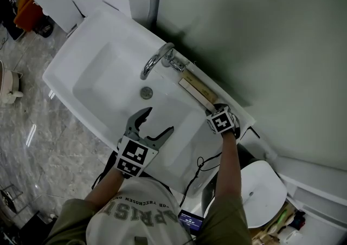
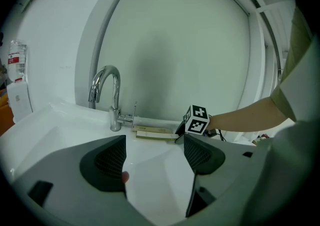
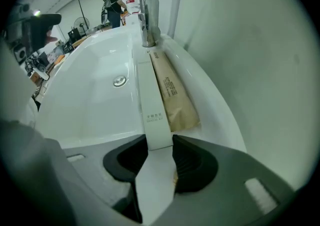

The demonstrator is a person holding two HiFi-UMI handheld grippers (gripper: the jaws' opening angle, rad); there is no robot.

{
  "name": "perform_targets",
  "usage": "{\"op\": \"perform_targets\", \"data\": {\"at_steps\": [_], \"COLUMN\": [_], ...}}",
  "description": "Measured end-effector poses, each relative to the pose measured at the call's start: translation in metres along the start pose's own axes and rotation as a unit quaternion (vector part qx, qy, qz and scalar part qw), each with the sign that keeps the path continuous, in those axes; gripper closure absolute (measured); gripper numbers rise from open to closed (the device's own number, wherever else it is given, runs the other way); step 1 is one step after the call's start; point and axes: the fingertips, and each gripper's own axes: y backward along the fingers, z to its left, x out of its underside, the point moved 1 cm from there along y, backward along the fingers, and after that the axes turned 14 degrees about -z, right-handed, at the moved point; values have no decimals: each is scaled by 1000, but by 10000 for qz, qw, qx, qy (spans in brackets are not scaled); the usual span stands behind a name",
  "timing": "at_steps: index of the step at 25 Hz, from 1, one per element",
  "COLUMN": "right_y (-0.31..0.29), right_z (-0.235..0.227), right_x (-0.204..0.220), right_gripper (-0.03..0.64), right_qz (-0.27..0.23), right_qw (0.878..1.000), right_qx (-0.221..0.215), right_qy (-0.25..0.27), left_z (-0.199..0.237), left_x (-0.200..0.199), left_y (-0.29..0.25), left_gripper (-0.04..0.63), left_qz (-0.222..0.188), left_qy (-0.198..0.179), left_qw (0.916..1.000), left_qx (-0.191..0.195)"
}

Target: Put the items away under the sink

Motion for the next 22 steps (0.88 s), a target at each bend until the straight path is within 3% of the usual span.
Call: {"op": "perform_targets", "data": {"at_steps": [5, 16, 22], "right_y": [3, 24, 49], "right_z": [0, 6, 21], "right_x": [2, -9, -14], "right_gripper": [469, 472, 472], "right_qz": [17, -656, -836], "right_qw": [10000, 9977, 9964], "right_qx": [-24, 110, -64], "right_qy": [21, -152, 102], "left_z": [-1, -4, -7], "left_x": [0, 4, 10], "left_y": [2, 18, 22], "left_gripper": [250, 250, 250], "left_qz": [-19, -50, 75], "left_qy": [-11, -37, -412], "left_qw": [10000, 9996, 9990], "left_qx": [-65, -257, -141]}}
